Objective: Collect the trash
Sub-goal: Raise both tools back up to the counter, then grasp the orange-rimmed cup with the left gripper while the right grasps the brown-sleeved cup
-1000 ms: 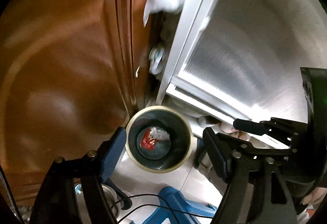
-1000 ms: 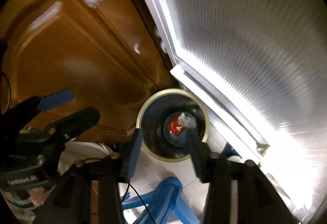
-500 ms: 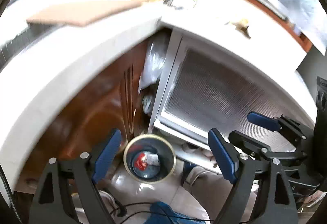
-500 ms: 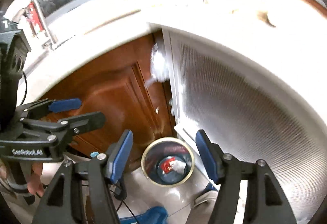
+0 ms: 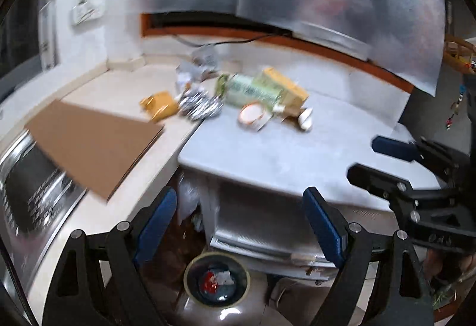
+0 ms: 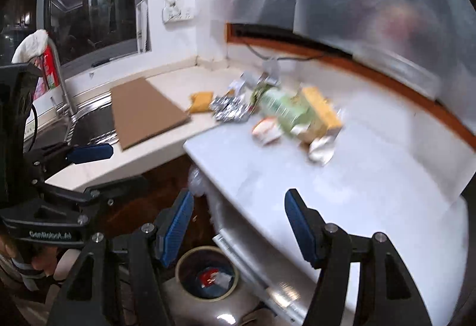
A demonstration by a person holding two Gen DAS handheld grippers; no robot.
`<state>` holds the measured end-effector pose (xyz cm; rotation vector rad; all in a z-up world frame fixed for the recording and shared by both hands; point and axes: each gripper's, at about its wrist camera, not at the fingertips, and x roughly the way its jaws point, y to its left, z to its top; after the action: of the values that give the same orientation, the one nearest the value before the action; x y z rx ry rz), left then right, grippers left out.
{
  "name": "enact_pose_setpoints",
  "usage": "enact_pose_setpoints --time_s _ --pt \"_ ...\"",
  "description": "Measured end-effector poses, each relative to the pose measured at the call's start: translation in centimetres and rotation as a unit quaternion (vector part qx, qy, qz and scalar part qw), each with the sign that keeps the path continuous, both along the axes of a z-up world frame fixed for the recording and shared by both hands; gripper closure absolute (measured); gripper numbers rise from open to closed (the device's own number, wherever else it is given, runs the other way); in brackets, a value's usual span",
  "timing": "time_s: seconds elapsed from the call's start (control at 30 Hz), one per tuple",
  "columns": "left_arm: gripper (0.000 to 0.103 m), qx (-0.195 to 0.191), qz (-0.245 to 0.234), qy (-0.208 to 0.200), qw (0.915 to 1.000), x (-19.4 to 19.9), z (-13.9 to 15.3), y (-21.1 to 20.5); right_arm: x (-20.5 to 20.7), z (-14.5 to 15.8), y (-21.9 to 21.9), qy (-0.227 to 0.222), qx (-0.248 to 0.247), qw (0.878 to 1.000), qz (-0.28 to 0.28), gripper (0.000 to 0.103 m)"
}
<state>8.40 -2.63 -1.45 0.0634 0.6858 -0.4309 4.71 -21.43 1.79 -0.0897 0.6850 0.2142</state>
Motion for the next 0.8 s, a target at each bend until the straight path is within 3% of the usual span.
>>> enact_pose_setpoints --time_s 0.13,0.27,0.53,0.8 --pt "0.018 0.007 -0.017 -0.002 0.9998 3.4 1.4 -2.8 3.0 0.8 -2.9 0.006 0.005 1.000 -0.018 0.039" --pt "0.018 0.011 -0.019 0.017 0.9996 7.3 1.5 -4.6 7.4 -0.2 -5.5 0.030 0.004 0.999 -0.044 0.039" --pt "0.018 0.015 -0.020 0.081 0.9964 16.0 -2.3 -8.0 15.0 -4.3 -9.7 0.101 0.034 0.993 -0.057 0.039" --pt "0.018 0.012 -0.034 0.136 0.9901 21.3 -5.9 -10.4 19.1 -7.3 -9.8 0.127 0.032 0.991 -0.029 0.039"
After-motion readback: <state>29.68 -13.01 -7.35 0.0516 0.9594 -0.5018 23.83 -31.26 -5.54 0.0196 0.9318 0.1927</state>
